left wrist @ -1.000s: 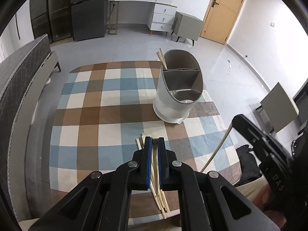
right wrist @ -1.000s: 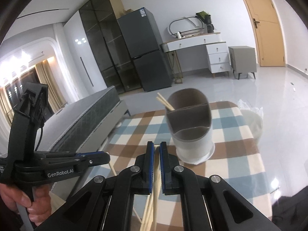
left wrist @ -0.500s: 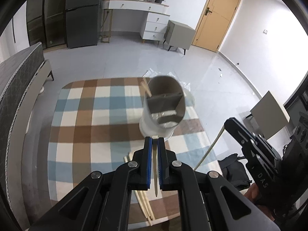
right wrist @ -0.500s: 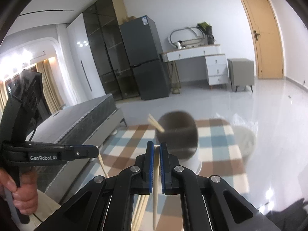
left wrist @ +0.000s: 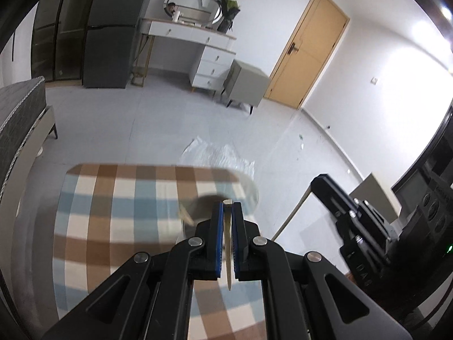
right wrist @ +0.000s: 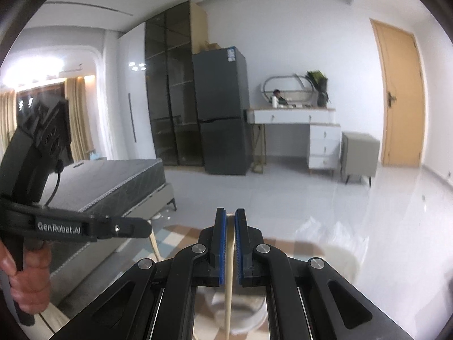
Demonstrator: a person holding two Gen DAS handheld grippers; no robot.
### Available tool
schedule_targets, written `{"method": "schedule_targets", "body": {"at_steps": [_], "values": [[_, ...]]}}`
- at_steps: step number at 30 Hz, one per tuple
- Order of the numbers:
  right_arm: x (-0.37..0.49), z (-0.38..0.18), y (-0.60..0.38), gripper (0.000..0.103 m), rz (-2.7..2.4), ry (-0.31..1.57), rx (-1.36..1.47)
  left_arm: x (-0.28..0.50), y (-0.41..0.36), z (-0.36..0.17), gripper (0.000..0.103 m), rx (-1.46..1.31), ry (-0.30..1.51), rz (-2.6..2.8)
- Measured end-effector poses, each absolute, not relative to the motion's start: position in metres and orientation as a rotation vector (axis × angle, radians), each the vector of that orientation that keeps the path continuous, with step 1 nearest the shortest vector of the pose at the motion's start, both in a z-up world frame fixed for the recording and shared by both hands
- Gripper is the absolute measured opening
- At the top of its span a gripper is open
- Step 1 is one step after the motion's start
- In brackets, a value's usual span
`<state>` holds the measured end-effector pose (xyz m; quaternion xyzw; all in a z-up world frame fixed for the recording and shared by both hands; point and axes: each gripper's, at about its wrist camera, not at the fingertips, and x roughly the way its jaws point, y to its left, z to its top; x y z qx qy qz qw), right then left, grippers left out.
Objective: Organize utensils
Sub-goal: 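Carry the chopstick to the caddy with the left gripper while the right gripper carries its chopsticks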
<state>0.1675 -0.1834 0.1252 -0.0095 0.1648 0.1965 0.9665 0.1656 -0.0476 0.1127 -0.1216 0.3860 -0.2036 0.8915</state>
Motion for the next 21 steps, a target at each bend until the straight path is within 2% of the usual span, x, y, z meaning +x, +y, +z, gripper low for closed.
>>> {"method": "schedule_targets", "body": {"at_steps": [11, 21], "values": [[0.232, 0.137, -0.155, 0.005, 0.438, 0.295, -0.139, 0.231, -0.035, 0.122, 0.001, -0.355, 0.751, -0.429], [0.268, 0.112, -0.138, 0.005, 0.466, 0.326, -0.209, 0.259, -0.027, 0.092, 0.001, -0.370, 0.726, -0.356]]}}
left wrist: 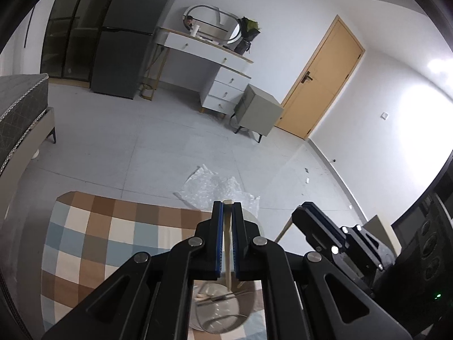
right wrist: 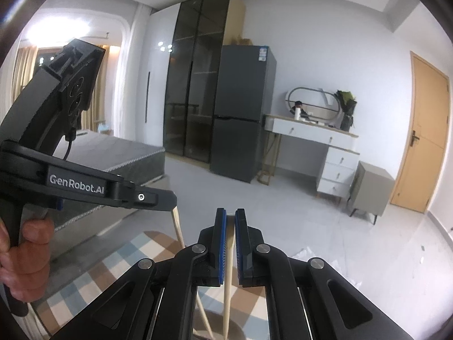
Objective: Organize utensils
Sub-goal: 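Carry the chopstick to the caddy with the left gripper while the right gripper carries its chopsticks, then open both grippers above the caddy to drop the chopsticks in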
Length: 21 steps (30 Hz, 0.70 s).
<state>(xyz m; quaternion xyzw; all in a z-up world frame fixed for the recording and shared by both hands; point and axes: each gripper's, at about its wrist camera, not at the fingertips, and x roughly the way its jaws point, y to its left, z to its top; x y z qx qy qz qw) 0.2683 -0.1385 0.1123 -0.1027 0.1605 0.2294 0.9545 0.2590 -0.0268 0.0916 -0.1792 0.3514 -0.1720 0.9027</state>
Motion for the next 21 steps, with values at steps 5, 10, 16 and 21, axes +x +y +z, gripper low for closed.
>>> {"method": "schedule_targets", "body": {"at_steps": [5, 10, 16, 21], "values": [[0.278, 0.096, -0.138, 0.005, 0.474, 0.356, -0.214, 0.266, -0.021, 0.073, 0.001, -0.404, 0.758, -0.339], [0.281, 0.083, -0.140, 0.005, 0.485, 0.379, -0.222, 0.264, -0.018, 0.066, 0.001, -0.418, 0.752, -0.337], [0.286, 0.067, -0.143, 0.005, 0.509, 0.435, -0.224, 0.260, -0.022, 0.062, 0.001, -0.401, 0.767, -0.366], [0.286, 0.054, -0.148, 0.005, 0.512, 0.493, -0.196, 0.257, -0.023, 0.058, 0.001, -0.384, 0.799, -0.376]]}}
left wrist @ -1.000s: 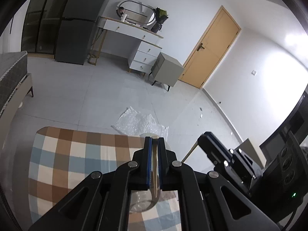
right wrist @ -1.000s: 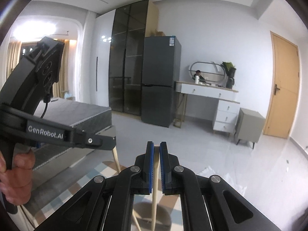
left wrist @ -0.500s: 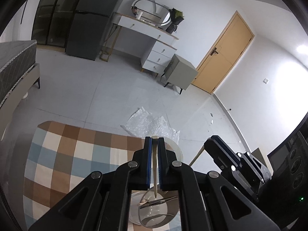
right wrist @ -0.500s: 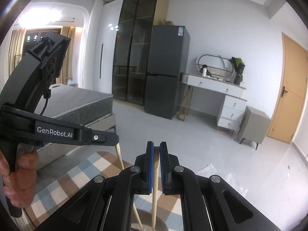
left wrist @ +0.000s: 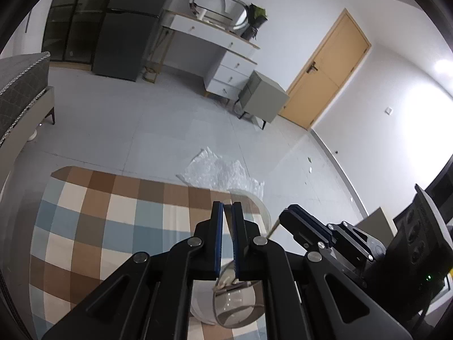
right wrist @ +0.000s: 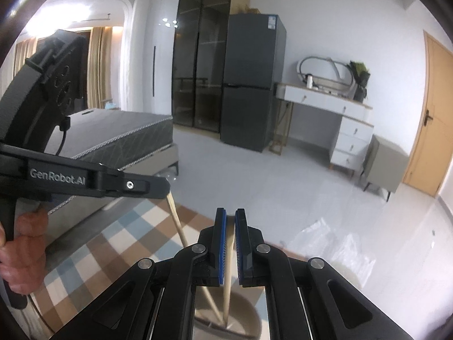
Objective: Organize utensils
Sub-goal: 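Open both grippers above the caddy to drop the chopsticks in, then move both open grippers back toward the chopstick pile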
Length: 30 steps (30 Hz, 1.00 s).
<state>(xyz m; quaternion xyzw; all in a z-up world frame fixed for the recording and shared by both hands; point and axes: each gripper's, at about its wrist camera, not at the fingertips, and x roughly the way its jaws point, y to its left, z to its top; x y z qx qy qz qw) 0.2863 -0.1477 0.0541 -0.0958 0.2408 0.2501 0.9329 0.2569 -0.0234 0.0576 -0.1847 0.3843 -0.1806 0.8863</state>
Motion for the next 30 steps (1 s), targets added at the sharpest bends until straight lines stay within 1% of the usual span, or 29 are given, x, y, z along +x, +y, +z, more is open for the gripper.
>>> {"method": "schedule_targets", "body": {"at_steps": [9, 10, 11, 12, 13, 16, 18, 23, 24, 25, 26, 28, 30], "values": [[0.282, 0.047, -0.165, 0.007, 0.508, 0.571, -0.094, 0.253, -0.035, 0.055, 0.001, -0.305, 0.875, -0.401], [0.282, 0.048, -0.168, 0.009, 0.502, 0.580, -0.081, 0.252, -0.039, 0.057, 0.002, -0.292, 0.884, -0.422], [0.281, 0.048, -0.171, 0.021, 0.490, 0.587, -0.067, 0.251, -0.041, 0.057, 0.004, -0.276, 0.896, -0.431], [0.279, 0.049, -0.174, 0.036, 0.480, 0.586, -0.051, 0.251, -0.045, 0.056, 0.007, -0.256, 0.916, -0.436], [0.275, 0.050, -0.178, 0.040, 0.473, 0.579, -0.035, 0.250, -0.047, 0.056, 0.014, -0.244, 0.938, -0.441], [0.264, 0.051, -0.187, 0.041, 0.445, 0.577, -0.014, 0.241, -0.050, 0.057, 0.026, -0.219, 0.943, -0.451], [0.255, 0.052, -0.194, 0.044, 0.425, 0.580, 0.002, 0.236, -0.050, 0.059, 0.032, -0.213, 0.937, -0.444], [0.232, 0.056, -0.209, 0.046, 0.379, 0.582, 0.040, 0.220, -0.038, 0.067, 0.034, -0.224, 0.925, -0.387], [0.228, 0.057, -0.211, 0.049, 0.374, 0.579, 0.049, 0.215, -0.036, 0.068, 0.037, -0.224, 0.919, -0.374], [0.223, 0.059, -0.213, 0.050, 0.370, 0.575, 0.058, 0.212, -0.034, 0.069, 0.043, -0.225, 0.917, -0.365], [0.219, 0.061, -0.214, 0.052, 0.367, 0.571, 0.067, 0.207, -0.031, 0.070, 0.045, -0.228, 0.915, -0.346], [0.208, 0.064, -0.216, 0.055, 0.365, 0.564, 0.082, 0.196, -0.027, 0.072, 0.047, -0.224, 0.904, -0.322], [0.195, 0.068, -0.214, 0.062, 0.364, 0.549, 0.097, 0.184, -0.025, 0.075, 0.047, -0.209, 0.888, -0.300]]}}
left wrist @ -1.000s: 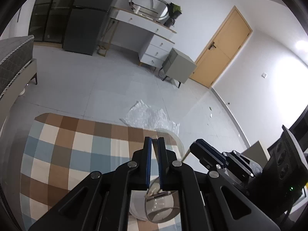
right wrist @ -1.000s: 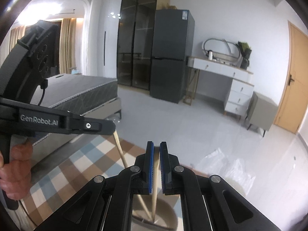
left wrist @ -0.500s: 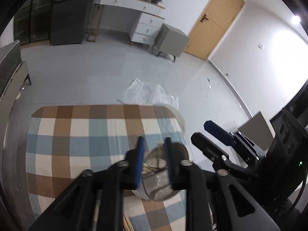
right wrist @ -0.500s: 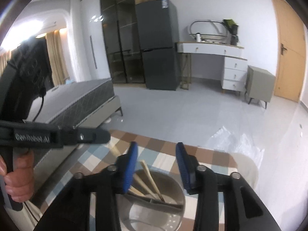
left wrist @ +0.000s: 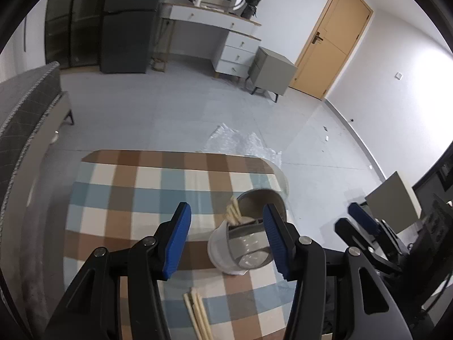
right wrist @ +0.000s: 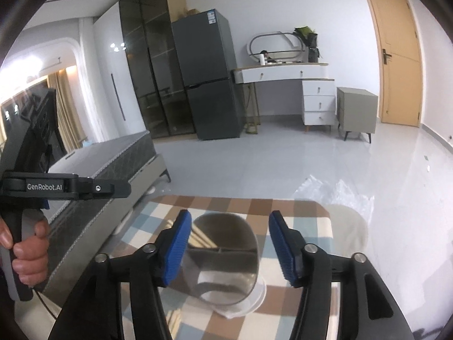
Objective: Organize utensils
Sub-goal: 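Move both open grippers back toward the chopstick pile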
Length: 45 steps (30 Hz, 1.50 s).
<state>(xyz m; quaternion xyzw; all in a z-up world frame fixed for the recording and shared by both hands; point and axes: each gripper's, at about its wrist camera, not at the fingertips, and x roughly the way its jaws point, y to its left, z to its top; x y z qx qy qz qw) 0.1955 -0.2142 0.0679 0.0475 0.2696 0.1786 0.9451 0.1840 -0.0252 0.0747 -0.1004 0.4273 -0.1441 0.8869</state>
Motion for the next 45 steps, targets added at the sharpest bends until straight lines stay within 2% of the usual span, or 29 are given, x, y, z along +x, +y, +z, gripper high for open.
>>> {"method": "schedule_targets", "body": {"at_steps": [2, 4, 9, 13, 15, 19, 34, 45], "values": [[0.187, 0.070, -0.213, 0.067, 0.364, 0.537, 0.112, 0.173, -0.024, 0.076, 0.050, -0.192, 0.874, -0.289], [0.175, 0.073, -0.210, 0.071, 0.366, 0.528, 0.126, 0.158, -0.023, 0.077, 0.059, -0.173, 0.855, -0.277], [0.143, 0.076, -0.204, 0.082, 0.371, 0.499, 0.154, 0.128, -0.017, 0.076, 0.065, -0.157, 0.824, -0.238], [0.124, 0.076, -0.197, 0.087, 0.376, 0.487, 0.158, 0.106, -0.015, 0.075, 0.076, -0.122, 0.775, -0.200], [0.115, 0.075, -0.193, 0.092, 0.377, 0.486, 0.156, 0.095, -0.016, 0.072, 0.079, -0.094, 0.755, -0.181], [0.100, 0.070, -0.185, 0.095, 0.384, 0.483, 0.150, 0.083, -0.013, 0.061, 0.084, -0.065, 0.740, -0.152], [0.073, 0.020, -0.167, 0.100, 0.361, 0.563, 0.166, 0.059, 0.018, 0.006, 0.086, -0.119, 0.770, -0.036], [0.089, -0.033, -0.149, 0.100, 0.358, 0.733, 0.108, 0.068, 0.032, -0.052, 0.086, -0.145, 0.876, -0.001]]}}
